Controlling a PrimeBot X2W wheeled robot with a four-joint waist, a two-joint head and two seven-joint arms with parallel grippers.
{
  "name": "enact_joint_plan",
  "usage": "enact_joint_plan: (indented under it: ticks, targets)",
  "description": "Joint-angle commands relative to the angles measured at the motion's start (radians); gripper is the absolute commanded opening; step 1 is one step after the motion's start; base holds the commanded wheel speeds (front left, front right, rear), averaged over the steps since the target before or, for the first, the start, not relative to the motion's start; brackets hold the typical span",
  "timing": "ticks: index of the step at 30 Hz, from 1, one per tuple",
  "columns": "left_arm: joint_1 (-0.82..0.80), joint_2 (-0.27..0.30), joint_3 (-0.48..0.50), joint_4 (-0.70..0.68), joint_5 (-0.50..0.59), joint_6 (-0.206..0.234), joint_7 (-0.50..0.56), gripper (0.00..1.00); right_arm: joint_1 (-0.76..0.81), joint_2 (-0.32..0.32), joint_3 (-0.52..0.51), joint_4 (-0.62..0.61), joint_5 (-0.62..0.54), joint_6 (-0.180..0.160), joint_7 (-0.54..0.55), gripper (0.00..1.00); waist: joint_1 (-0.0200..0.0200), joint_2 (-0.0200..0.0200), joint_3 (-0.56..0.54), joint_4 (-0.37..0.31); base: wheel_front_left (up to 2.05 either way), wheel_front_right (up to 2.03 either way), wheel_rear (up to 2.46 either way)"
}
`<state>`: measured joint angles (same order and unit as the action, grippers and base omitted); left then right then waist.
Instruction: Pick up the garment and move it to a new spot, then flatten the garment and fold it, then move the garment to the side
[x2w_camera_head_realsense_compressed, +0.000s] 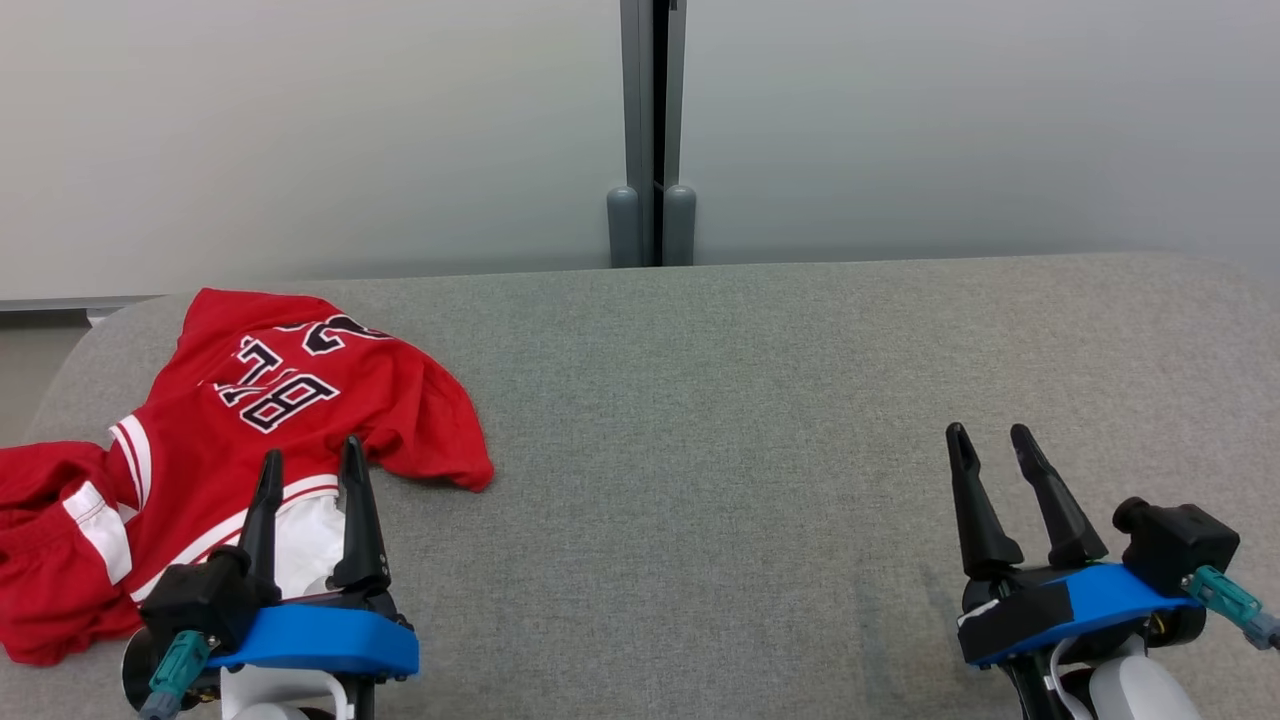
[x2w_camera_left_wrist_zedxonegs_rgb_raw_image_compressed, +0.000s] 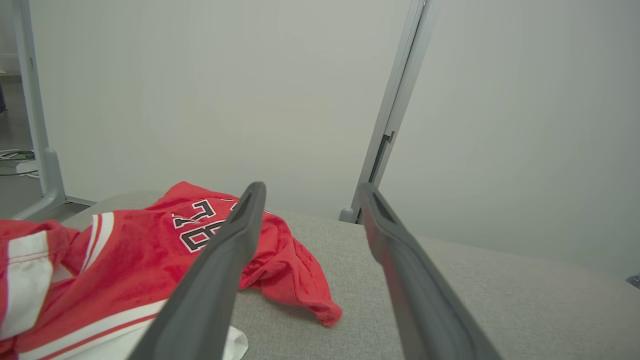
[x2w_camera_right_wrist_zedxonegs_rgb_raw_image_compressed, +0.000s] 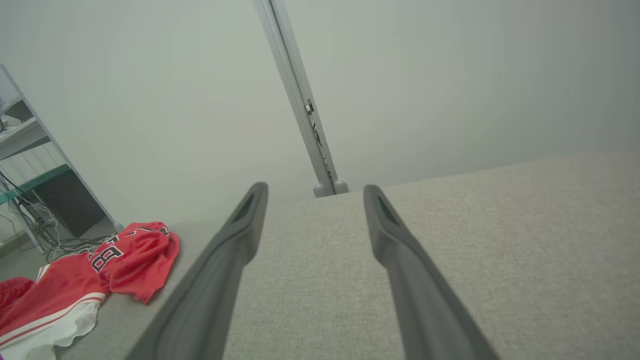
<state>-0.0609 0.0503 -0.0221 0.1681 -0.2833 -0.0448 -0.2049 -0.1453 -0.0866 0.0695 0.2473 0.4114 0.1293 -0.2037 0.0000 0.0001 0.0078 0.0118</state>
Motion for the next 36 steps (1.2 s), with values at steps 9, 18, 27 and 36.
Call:
enact_joint_plan:
  ticks: [9,18,27,36]
  targets:
    - [-0.008,0.001,-0.017,0.023,0.094,-0.012,-0.025,1.00,-0.024,-0.004,0.004,0.034,-0.087,0.002,-0.026,1.00,0.0000,-0.0001,-0.001,-0.003,0.00,0.00,0.00]
    - [-0.006,0.001,-0.025,0.046,0.155,-0.015,-0.039,1.00,-0.035,-0.001,0.012,0.085,-0.143,0.001,-0.040,1.00,0.0000,-0.0001,-0.005,-0.002,0.00,0.00,0.00]
    - [-0.009,0.001,-0.029,0.069,0.216,-0.020,-0.056,1.00,-0.042,-0.001,0.013,0.100,-0.201,0.002,-0.058,1.00,0.0000,-0.0001,-0.006,-0.002,0.00,0.00,0.00]
    - [-0.009,0.001,-0.028,0.068,0.237,-0.015,-0.062,1.00,-0.045,0.001,0.013,0.104,-0.219,0.002,-0.063,1.00,0.0000,-0.0001,-0.006,-0.003,0.00,0.00,0.00]
